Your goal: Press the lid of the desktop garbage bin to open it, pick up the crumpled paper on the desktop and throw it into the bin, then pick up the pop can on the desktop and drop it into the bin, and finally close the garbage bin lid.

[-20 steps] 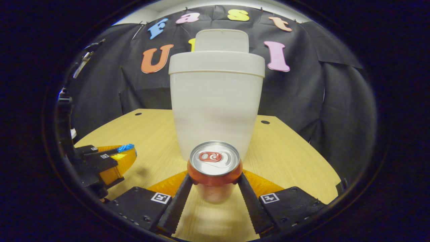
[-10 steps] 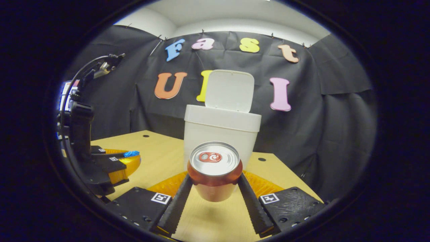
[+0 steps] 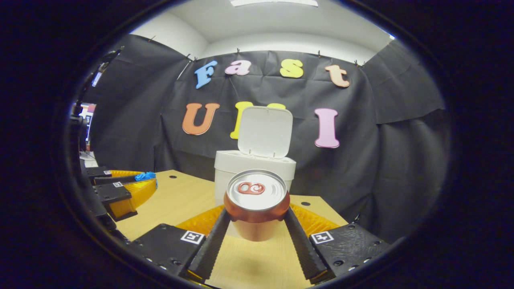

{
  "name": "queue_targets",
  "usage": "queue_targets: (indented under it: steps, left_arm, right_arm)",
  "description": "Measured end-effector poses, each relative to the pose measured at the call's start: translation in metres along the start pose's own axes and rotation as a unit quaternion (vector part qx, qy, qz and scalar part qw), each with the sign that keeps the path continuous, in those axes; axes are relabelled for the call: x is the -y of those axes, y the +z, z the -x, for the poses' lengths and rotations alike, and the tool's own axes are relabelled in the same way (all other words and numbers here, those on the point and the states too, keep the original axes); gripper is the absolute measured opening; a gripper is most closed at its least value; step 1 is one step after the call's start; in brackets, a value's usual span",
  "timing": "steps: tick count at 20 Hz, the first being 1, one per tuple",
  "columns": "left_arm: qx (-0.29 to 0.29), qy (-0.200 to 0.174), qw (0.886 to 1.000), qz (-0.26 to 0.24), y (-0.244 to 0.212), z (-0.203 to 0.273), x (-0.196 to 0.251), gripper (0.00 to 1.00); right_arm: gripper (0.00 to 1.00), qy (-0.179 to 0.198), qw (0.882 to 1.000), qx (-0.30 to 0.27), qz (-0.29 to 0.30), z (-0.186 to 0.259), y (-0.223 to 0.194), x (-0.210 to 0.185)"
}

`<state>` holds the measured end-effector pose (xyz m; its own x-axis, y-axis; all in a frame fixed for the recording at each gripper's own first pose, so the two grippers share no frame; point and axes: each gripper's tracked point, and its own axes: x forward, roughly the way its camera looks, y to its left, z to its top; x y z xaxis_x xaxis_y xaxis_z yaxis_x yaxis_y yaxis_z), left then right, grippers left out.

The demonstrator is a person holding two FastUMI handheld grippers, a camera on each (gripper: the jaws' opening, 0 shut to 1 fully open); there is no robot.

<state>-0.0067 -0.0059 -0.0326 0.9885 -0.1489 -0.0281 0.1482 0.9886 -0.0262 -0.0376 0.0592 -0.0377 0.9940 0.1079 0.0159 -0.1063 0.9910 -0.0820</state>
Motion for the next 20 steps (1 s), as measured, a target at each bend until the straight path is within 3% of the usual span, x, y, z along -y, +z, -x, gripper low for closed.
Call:
queue_targets:
  steps: [12,20]
  left_arm:
    - [0.008,-0.005,1.000,0.010,0.016,-0.006,-0.001,0.38]
    - [0.009,-0.017,0.999,0.030,0.031,-0.045,0.004,0.37]
  right_arm:
    - [0.81,0.009,1.000,-0.012,-0.018,-0.003,-0.003,0.003]
    - [0.81,0.015,0.999,-0.027,-0.018,-0.009,-0.012,0.001]
